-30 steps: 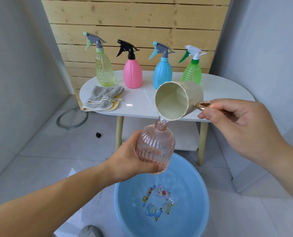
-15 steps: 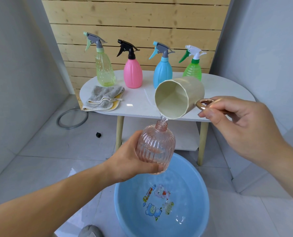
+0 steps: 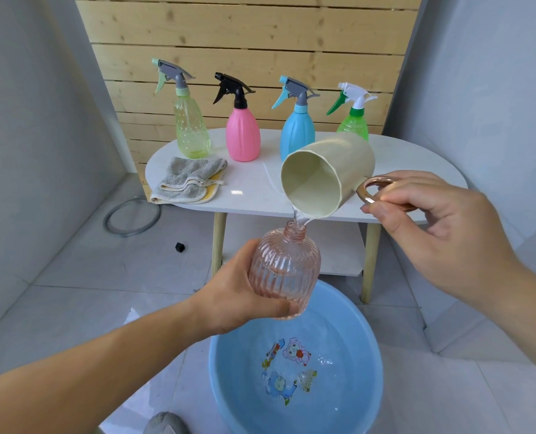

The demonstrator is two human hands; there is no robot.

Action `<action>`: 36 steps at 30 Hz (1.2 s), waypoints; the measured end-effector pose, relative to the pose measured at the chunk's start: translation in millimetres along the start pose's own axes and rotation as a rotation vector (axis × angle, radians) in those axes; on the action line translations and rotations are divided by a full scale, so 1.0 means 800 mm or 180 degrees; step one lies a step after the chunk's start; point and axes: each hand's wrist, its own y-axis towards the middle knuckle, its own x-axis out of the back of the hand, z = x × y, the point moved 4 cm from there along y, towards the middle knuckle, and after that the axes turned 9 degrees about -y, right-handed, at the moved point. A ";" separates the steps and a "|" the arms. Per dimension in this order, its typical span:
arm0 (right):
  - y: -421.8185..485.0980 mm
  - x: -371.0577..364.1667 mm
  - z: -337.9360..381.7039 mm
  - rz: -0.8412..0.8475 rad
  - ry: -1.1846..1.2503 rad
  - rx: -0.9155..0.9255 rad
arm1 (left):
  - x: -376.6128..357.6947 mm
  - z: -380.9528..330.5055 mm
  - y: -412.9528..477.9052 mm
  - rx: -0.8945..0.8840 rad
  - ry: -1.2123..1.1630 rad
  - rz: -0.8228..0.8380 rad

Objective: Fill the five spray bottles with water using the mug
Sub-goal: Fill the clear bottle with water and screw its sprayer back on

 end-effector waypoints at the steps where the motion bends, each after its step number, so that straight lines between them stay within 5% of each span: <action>1: 0.000 0.000 0.000 -0.0017 -0.0015 0.0025 | 0.000 0.000 0.000 -0.0003 0.0017 0.0009; 24: -0.009 -0.010 0.017 -0.0132 -0.0718 0.1441 | -0.001 -0.002 -0.002 0.0002 -0.0026 0.0002; 26: -0.010 -0.014 0.012 -0.0127 -0.0507 0.1027 | 0.000 -0.002 -0.002 0.0001 -0.0026 -0.0004; 31: -0.016 -0.038 -0.030 0.0149 0.0923 -0.1195 | 0.002 -0.001 -0.003 0.0037 -0.0025 0.0010; 36: -0.063 -0.114 -0.106 0.0700 0.1559 -0.2312 | 0.007 0.001 -0.007 0.0042 -0.0097 -0.0033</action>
